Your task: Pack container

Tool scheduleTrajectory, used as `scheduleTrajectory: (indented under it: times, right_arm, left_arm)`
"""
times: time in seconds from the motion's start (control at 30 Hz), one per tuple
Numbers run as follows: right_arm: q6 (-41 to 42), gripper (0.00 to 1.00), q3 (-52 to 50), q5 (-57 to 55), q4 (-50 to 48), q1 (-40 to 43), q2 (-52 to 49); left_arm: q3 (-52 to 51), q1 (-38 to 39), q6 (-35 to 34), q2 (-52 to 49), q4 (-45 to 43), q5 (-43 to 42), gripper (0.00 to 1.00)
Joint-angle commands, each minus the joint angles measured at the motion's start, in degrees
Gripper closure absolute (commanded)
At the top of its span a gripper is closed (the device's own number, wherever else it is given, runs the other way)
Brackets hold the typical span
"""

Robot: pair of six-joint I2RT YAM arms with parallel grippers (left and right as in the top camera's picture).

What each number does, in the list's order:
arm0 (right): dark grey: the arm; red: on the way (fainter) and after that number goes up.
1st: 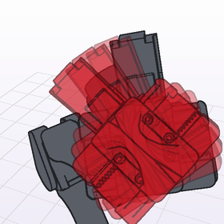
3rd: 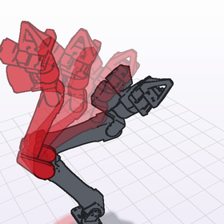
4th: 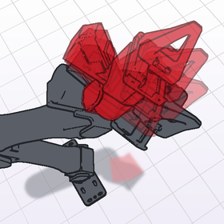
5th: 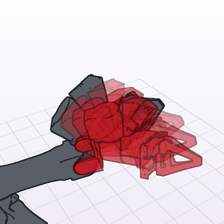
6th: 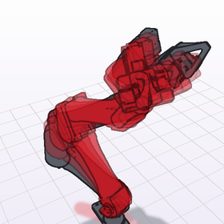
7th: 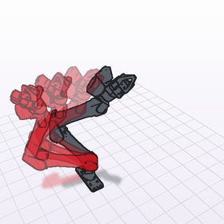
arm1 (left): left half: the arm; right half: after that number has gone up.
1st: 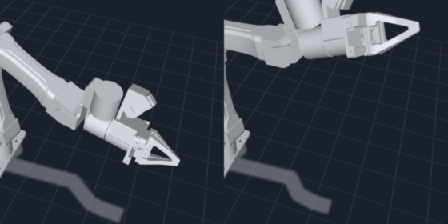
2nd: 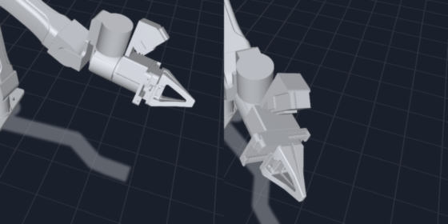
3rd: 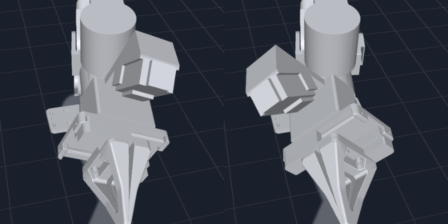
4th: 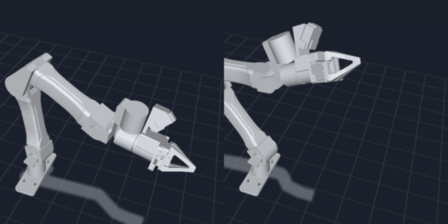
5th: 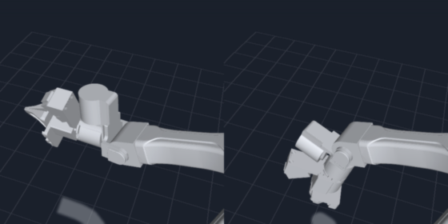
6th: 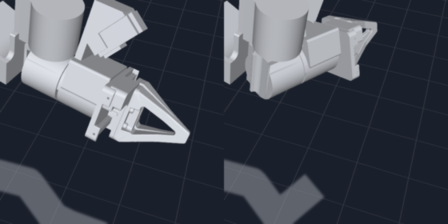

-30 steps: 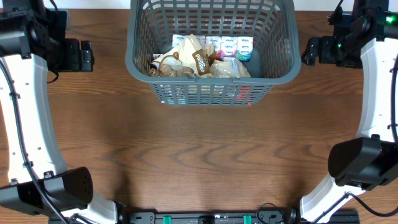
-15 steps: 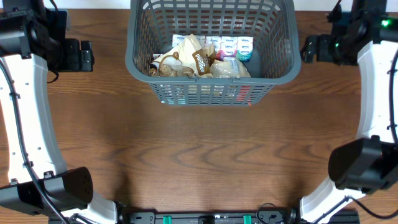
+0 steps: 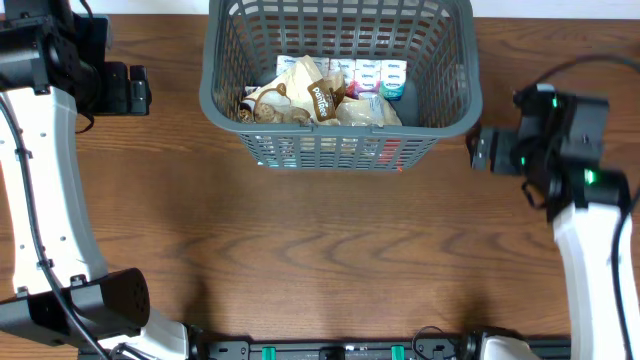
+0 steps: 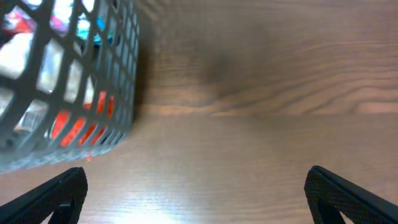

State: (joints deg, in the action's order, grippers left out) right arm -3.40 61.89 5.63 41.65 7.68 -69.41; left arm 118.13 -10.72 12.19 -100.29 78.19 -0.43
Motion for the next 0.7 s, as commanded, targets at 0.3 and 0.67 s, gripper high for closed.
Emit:
scheduleTrajectory:
  times: [0.3,0.67]
  right_arm:
    - [3.91,0.01,-20.72,0.87,-8.11,-0.52,19.26]
    - [8.28,0.01,-40.76,2.75,-31.91,-3.61,37.44]
  left_arm:
    - [0.83,-0.24,-0.31,1.07,0.22,0.26,0.01]
    - [0.83,-0.24,-0.31,1.07,0.22,0.26,0.01]
